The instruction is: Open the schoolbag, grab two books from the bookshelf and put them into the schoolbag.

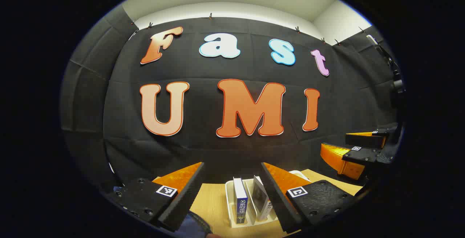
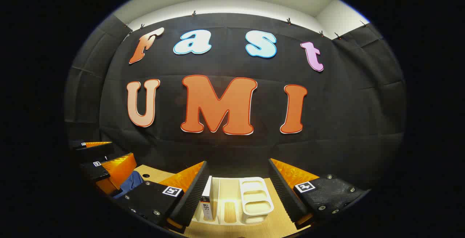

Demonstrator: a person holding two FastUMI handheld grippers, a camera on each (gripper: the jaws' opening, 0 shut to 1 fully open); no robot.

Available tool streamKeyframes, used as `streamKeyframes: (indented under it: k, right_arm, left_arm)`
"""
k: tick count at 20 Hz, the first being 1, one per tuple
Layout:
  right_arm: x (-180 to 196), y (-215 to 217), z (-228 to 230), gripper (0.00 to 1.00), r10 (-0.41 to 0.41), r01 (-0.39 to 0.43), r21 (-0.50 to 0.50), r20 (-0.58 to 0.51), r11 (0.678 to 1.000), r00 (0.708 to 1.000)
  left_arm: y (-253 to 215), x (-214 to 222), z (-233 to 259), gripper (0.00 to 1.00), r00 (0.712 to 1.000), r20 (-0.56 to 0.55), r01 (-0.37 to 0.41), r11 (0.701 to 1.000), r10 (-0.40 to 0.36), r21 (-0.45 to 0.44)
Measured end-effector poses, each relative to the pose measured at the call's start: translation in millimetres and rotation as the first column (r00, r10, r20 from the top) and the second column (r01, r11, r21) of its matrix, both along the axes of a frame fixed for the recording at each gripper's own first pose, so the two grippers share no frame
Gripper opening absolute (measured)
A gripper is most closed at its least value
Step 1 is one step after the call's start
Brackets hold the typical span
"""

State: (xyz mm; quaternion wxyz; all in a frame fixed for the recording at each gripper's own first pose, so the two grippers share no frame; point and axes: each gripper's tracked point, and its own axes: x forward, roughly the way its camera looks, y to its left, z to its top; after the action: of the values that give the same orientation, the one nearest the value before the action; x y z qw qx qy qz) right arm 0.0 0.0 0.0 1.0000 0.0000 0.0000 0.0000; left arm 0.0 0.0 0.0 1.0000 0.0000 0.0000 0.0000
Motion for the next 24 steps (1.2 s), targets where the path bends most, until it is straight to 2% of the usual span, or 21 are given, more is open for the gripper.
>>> streamKeyframes:
  k: [5, 18, 22, 24]
  right_arm:
    - [-1, 0, 0, 0.96, 0.011, -0.011, -0.022, 0.006, 1.000, 1.000]
    - [2, 8, -2, 0.97, 0.016, -0.016, -0.024, -0.005, 1.000, 1.000]
    - [-2, 12, 8, 0.96, 0.014, -0.013, -0.032, 0.031, 0.999, 0.999]
    - [-4, 14, 9, 0.96, 0.017, -0.016, -0.034, 0.042, 0.999, 0.999]
  left_arm:
    - [0, -2, -1, 0.94, 1.000, -0.005, -0.015, 1.000, 0.015, 0.023]
    - [-3, -4, 0, 0.94, 1.000, -0.003, 0.010, 0.996, -0.010, 0.086]
    - [4, -6, 4, 0.99, 1.000, 0.018, -0.003, 0.996, 0.001, 0.095]
    - [8, -8, 5, 0.96, 1.000, 0.020, -0.008, 0.996, 0.006, 0.093]
